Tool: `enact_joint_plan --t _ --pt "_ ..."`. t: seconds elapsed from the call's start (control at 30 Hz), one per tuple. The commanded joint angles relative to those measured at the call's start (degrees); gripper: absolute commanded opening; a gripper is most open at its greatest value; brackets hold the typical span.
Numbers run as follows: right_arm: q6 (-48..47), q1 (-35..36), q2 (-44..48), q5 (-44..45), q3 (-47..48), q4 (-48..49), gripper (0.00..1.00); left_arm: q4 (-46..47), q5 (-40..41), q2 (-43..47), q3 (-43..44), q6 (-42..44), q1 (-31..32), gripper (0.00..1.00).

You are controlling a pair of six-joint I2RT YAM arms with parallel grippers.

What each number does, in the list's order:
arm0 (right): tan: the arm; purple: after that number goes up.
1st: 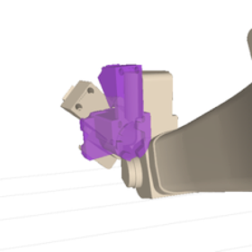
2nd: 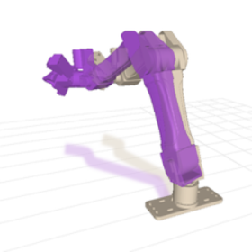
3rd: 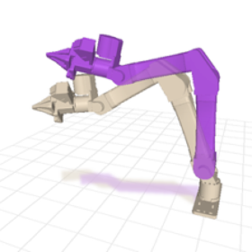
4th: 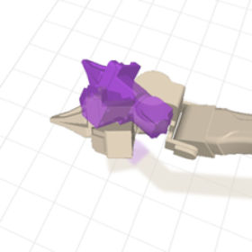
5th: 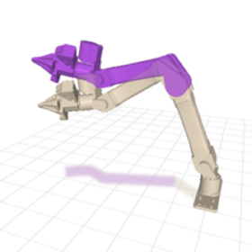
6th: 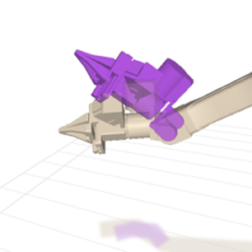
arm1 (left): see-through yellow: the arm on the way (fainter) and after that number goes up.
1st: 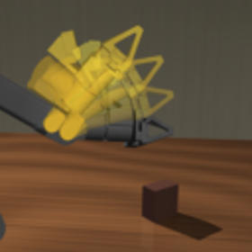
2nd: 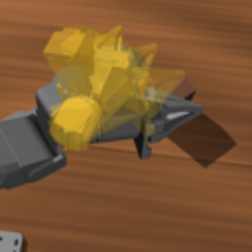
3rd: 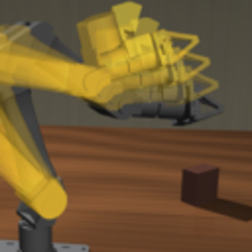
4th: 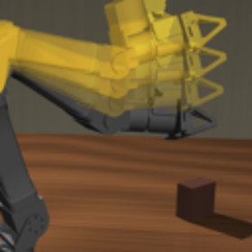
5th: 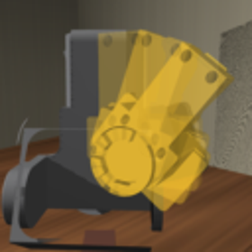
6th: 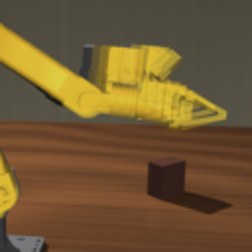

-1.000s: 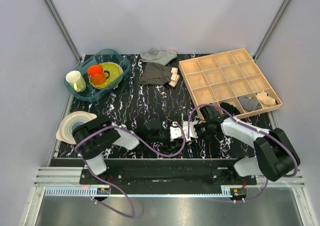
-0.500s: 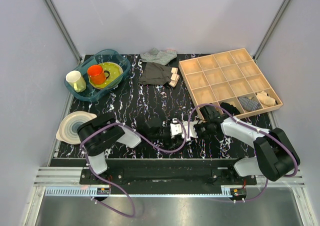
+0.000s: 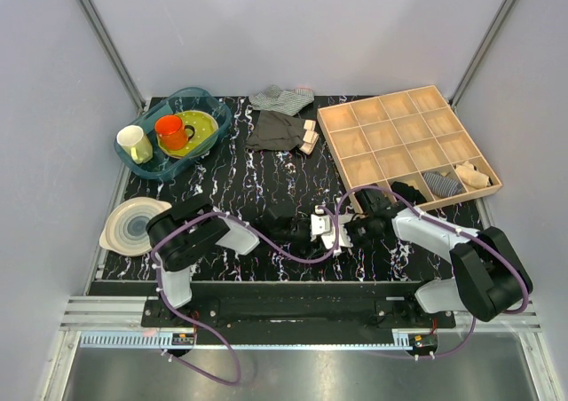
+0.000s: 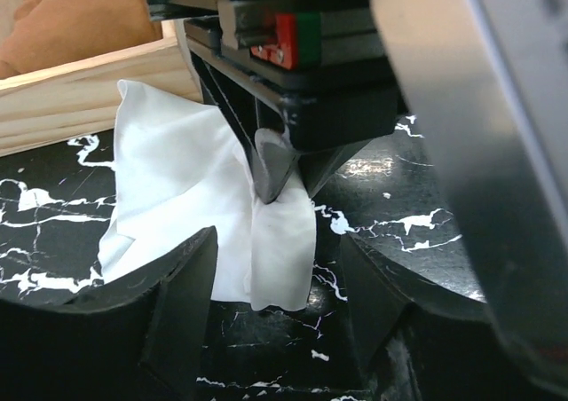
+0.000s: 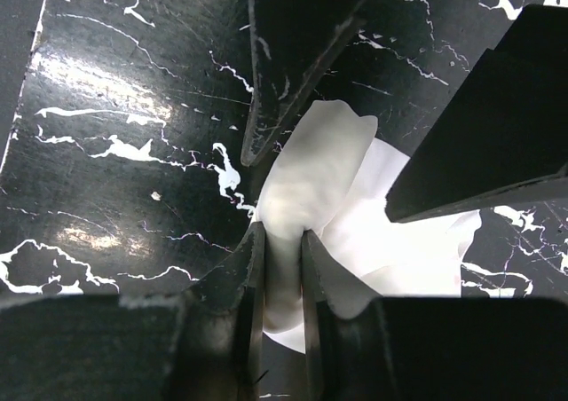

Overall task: Roll the underwear
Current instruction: Roll the underwear to the center of the board.

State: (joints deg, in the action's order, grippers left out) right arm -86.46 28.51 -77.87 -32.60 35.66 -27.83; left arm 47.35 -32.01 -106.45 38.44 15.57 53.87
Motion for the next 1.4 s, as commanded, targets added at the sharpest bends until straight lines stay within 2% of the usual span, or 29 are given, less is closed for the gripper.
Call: enact_joint_plan --t 0.0,0.23,0.3,0.5,0.67,0.8,0.9,1.07,1.13,1.37 --pt "-3.2 1.4 0.0 -1.6 -1.1 -2.0 0.18 -1.9 -3.2 -1.6 2.3 -0.2 -0.3 0.60" --pt "-3.5 2.2 0.2 -2.6 -1.2 -2.0 0.18 -2.5 -3.1 -2.7 1.4 -1.4 -1.4 0.59" --pt "-3.9 2.2 0.4 -2.6 -1.6 -2.0 0.18 -4.0 -2.4 -3.1 2.3 -1.6 -1.5 0.55" --pt "-4.4 2.2 1.5 -3.0 -1.5 -3.8 0.18 -12.3 -0.9 -4.0 5.4 -0.4 -1.5 0.47" --pt "-4.0 2.2 1.8 -2.8 -1.7 -3.4 0.18 -20.8 0.6 -4.5 7.0 1.6 -1.4 0.45" --pt "-4.1 2.3 2.2 -3.3 -2.1 -2.9 0.19 -23.6 1.2 -4.9 7.4 1.7 -1.4 0.46" --pt "-3.9 2.4 2.4 -3.2 -2.3 -2.3 0.21 -25.3 2.2 -5.7 8.6 0.9 -1.4 0.45" --pt "-3.8 2.5 3.1 -3.4 -2.5 -3.0 0.27 -31.2 4.3 -7.8 12.4 -0.7 -1.4 0.26" --pt "-2.9 2.6 4.1 -4.0 -2.4 -3.3 0.34 -32.1 4.8 -7.9 12.5 -1.9 -1.4 0.24" --pt "-0.3 2.6 7.0 -2.6 -2.5 -5.2 0.46 -32.9 6.3 -7.7 10.2 -4.6 -1.5 0.20"
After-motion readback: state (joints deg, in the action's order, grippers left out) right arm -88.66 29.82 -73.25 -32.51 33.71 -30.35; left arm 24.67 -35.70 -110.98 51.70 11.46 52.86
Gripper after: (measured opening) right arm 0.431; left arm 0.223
